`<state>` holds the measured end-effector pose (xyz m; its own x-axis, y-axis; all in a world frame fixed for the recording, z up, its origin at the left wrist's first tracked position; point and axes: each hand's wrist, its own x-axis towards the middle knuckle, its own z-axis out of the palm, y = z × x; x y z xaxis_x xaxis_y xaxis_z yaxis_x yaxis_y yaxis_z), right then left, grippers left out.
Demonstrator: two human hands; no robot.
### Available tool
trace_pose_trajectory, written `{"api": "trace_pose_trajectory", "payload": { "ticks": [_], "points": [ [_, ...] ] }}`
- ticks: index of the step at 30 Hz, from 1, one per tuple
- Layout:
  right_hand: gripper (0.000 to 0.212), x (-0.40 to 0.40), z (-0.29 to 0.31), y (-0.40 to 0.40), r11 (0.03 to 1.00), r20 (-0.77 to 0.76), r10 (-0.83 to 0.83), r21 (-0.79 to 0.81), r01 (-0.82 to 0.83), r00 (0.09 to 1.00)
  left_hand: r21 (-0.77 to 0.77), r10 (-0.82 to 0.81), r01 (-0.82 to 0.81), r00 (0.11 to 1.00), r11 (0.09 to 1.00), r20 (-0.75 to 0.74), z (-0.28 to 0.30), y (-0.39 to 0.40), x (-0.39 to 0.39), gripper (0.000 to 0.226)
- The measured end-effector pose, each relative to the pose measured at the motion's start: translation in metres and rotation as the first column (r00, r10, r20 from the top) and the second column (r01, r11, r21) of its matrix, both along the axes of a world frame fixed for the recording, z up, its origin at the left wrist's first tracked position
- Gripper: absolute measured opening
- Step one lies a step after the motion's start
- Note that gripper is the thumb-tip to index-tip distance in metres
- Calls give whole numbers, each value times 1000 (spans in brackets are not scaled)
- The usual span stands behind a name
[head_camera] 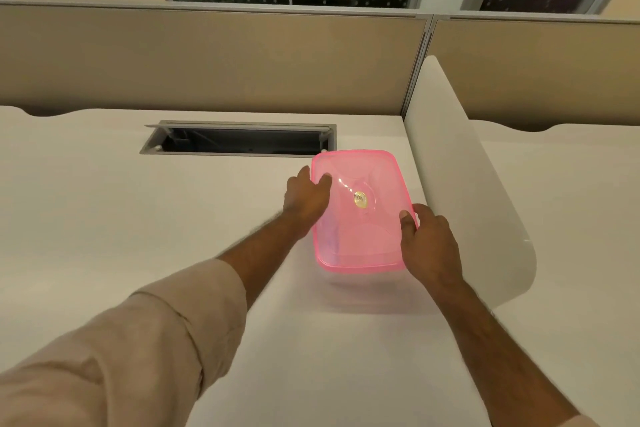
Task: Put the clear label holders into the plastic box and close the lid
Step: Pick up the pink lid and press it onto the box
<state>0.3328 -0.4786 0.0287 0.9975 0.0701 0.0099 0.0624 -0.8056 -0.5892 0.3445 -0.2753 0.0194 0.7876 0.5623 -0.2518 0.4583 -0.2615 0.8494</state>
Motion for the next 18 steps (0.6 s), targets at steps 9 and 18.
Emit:
{"api": "trace_pose_trajectory", "payload": {
  "ticks": [9,18],
  "points": [
    [41,8,3,0,997,-18,13,-75,-14,1000,-178,68,-50,993,983,95,-4,23,39,38],
    [57,67,16,25,999,-104,-28,-30,25,994,-180,128,-101,981,979,145,-12,16,45,40]
  ]
}}
